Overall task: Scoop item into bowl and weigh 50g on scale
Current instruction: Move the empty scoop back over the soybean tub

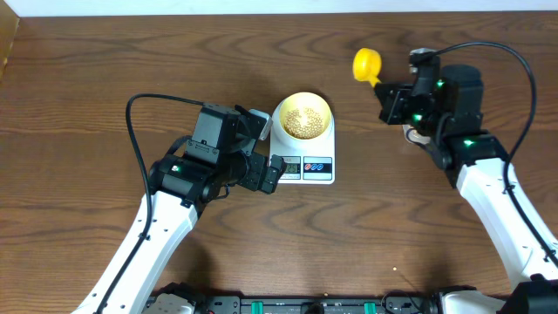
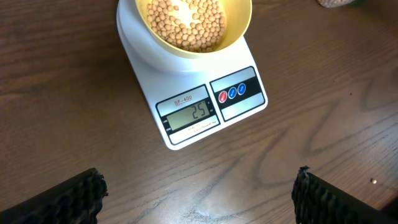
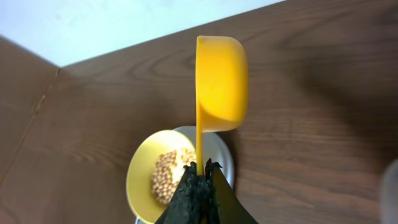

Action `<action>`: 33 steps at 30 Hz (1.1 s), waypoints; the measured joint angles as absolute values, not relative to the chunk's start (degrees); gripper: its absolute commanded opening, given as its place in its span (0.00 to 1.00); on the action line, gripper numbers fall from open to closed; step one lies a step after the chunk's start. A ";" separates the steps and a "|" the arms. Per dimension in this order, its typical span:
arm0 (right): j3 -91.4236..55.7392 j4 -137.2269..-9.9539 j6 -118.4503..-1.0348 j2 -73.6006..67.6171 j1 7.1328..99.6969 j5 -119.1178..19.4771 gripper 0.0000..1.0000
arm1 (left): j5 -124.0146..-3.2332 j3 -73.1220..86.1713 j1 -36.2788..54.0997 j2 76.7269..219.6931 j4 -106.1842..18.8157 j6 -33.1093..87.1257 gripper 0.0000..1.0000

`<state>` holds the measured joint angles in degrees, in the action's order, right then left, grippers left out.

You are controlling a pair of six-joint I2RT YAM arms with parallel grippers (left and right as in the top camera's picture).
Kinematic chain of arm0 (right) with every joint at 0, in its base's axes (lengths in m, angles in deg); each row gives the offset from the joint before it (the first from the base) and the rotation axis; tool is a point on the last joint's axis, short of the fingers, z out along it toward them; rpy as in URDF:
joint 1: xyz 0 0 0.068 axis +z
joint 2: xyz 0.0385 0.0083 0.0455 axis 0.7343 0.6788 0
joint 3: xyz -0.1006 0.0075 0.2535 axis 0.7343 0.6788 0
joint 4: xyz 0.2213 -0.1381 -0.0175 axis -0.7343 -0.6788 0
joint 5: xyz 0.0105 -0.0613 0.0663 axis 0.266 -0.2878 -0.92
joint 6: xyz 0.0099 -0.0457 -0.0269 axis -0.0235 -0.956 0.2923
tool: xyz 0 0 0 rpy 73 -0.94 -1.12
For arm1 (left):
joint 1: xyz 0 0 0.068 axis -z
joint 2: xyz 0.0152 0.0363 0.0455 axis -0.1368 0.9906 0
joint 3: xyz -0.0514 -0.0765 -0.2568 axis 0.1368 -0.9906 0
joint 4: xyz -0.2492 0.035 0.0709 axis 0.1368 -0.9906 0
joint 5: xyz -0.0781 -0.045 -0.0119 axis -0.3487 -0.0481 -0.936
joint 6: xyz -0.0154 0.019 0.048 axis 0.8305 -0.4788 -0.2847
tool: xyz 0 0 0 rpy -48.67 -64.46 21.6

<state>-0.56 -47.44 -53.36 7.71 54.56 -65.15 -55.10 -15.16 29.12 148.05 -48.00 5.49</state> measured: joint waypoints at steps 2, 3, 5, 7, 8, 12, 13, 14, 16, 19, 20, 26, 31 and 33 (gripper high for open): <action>-0.59 -47.42 -53.21 7.71 53.47 -65.37 0.01 | -55.10 -15.16 29.12 148.05 -48.00 5.51 0.98; -0.56 -47.44 -53.19 7.71 53.01 -65.28 0.01 | -55.10 -15.16 29.12 148.05 -48.00 5.49 0.98; -0.56 -47.44 -53.19 7.71 52.46 -64.48 0.01 | -55.10 -15.16 29.12 148.05 -48.00 5.51 0.98; -0.56 -47.68 -53.21 7.71 51.96 -63.05 0.01 | -55.10 -15.16 29.12 148.05 -48.00 5.51 0.98; -0.59 -48.07 -53.21 7.71 51.72 -62.62 0.01 | -55.10 -15.16 29.12 148.05 -48.00 5.49 0.98; -0.59 -50.24 -53.19 7.71 49.93 -61.42 0.01 | -55.10 -15.16 29.12 148.05 -48.00 5.49 0.98; -0.59 -50.67 -53.19 7.71 49.29 -61.22 0.01 | -55.10 -15.16 29.12 148.05 -48.00 5.49 0.98; -0.56 -50.94 -53.19 7.71 48.77 -61.07 0.01 | -55.10 -15.16 29.12 148.05 -48.00 5.49 0.98; -0.59 -51.02 -52.73 7.71 47.55 -60.83 0.01 | -55.10 -15.16 29.12 148.05 -48.00 5.51 0.98; -0.56 -50.83 -50.74 7.71 45.27 -60.58 0.01 | -55.10 -15.16 29.12 148.05 -48.00 5.49 0.98; -0.59 -50.85 -49.60 7.71 44.14 -60.58 0.01 | -55.10 -15.16 29.12 148.05 -48.00 5.49 0.98; -0.56 -50.87 -46.61 7.71 39.57 -61.55 0.01 | -55.10 -15.16 29.12 148.05 -48.00 5.49 0.98; -0.59 -50.89 -45.19 7.71 38.37 -62.49 0.01 | -55.10 -15.16 29.12 148.05 -48.00 5.51 0.98; -0.59 -50.89 -44.97 7.71 38.13 -62.81 0.01 | -55.10 -15.16 29.12 148.05 -48.00 5.49 0.98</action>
